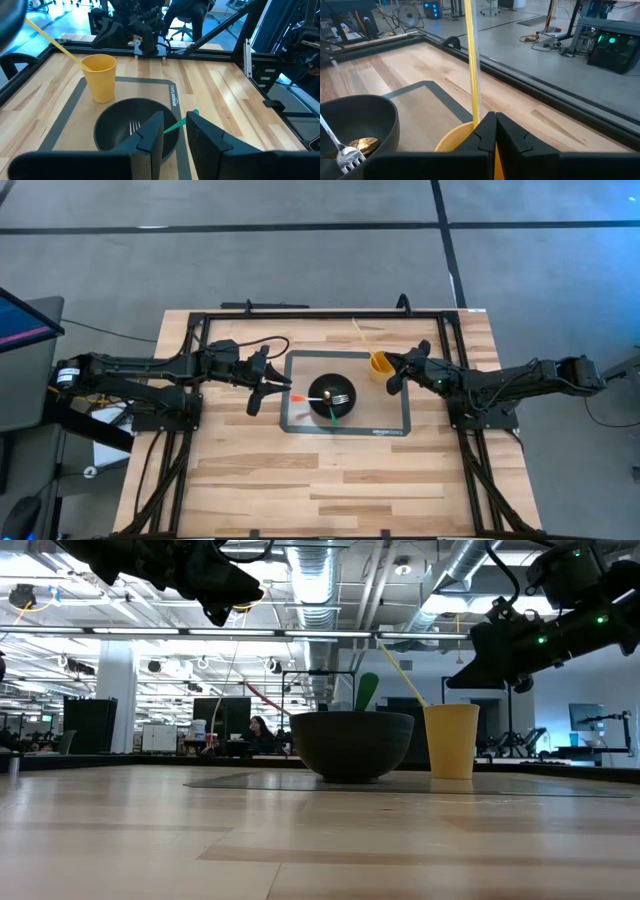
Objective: Pick & Place Utensil
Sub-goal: Return to Home Position
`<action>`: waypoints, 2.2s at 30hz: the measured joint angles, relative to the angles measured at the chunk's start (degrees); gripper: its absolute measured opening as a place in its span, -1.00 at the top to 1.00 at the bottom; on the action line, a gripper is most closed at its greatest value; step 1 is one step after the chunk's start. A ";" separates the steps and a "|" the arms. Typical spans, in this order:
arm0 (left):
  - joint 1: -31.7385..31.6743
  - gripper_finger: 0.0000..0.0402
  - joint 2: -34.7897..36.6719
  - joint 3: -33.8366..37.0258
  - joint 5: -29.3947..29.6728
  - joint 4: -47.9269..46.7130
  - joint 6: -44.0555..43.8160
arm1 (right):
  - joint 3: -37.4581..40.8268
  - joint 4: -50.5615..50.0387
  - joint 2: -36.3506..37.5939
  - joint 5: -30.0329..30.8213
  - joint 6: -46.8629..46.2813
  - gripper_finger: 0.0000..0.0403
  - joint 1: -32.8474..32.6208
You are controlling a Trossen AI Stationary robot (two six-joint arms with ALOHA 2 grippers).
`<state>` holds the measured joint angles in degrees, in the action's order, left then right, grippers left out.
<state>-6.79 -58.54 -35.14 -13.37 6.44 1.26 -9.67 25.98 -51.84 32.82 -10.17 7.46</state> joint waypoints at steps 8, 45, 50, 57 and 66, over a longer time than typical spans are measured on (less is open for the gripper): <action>0.00 0.58 0.00 0.00 0.02 0.09 0.00 | 0.00 0.31 0.00 0.00 -1.05 1.00 0.02; -0.02 0.58 14.98 -0.04 -9.14 -3.18 -6.25 | -0.11 9.90 6.69 -11.82 17.00 0.97 -5.38; -0.02 0.58 27.45 3.54 -9.41 -8.15 -4.64 | -0.11 5.79 13.73 -11.82 17.65 0.97 -9.04; -1.53 0.58 43.37 9.78 -6.17 -8.56 -4.60 | -0.11 -5.61 27.67 -11.82 17.24 0.97 -15.43; -2.64 0.58 55.05 15.20 -6.18 -10.50 -6.01 | -0.11 -20.90 40.32 -11.79 13.42 0.97 -20.82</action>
<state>-9.43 -3.50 -19.94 -19.54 -4.06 -4.75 -9.78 5.08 -11.53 21.03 3.24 -13.36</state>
